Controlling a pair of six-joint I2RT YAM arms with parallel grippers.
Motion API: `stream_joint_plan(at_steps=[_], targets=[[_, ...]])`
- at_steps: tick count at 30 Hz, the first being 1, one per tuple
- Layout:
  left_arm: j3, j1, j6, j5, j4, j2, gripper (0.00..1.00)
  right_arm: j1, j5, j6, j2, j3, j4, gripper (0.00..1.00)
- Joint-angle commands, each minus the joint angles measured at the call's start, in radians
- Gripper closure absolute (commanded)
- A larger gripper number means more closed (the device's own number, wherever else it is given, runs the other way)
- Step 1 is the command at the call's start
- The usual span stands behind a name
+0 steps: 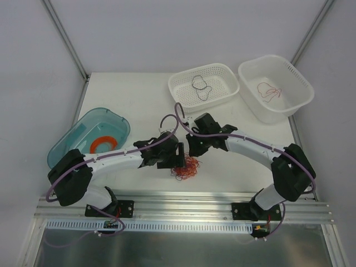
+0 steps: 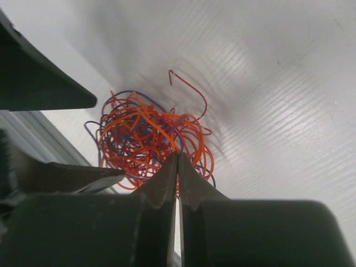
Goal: Untangle the cables
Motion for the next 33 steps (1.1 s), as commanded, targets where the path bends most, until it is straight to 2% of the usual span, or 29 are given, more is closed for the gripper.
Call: stream_joint_plan(at_steps=[1, 5, 11, 17, 24, 26, 29, 33], targets=[[0.047, 0.007, 0.006, -0.031, 0.02, 0.02, 0.26, -0.004, -0.011, 0.123, -0.08, -0.036, 0.077, 0.99], [0.076, 0.007, 0.004, -0.065, 0.03, 0.056, 0.27, -0.001, 0.007, 0.218, -0.132, -0.079, 0.114, 0.99], [0.109, 0.008, -0.005, -0.144, 0.043, 0.138, 0.29, -0.002, 0.007, 0.276, -0.164, -0.111, 0.126, 0.99], [0.128, 0.018, -0.01, -0.164, 0.044, 0.226, 0.33, -0.002, 0.001, 0.307, -0.229, -0.123, 0.126, 0.99], [0.094, 0.056, 0.002, -0.183, 0.046, 0.247, 0.4, -0.028, 0.121, 0.261, -0.374, -0.047, -0.043, 0.99], [0.073, 0.07, 0.013, -0.193, 0.044, 0.235, 0.45, -0.065, 0.15, 0.237, -0.431, -0.015, -0.09, 0.99], [0.053, 0.1, 0.035, -0.195, 0.046, 0.201, 0.53, -0.129, 0.159, 0.197, -0.488, 0.082, -0.188, 0.99], [0.036, 0.136, 0.079, -0.189, 0.044, 0.178, 0.57, -0.202, 0.159, 0.133, -0.528, 0.231, -0.313, 0.99]])
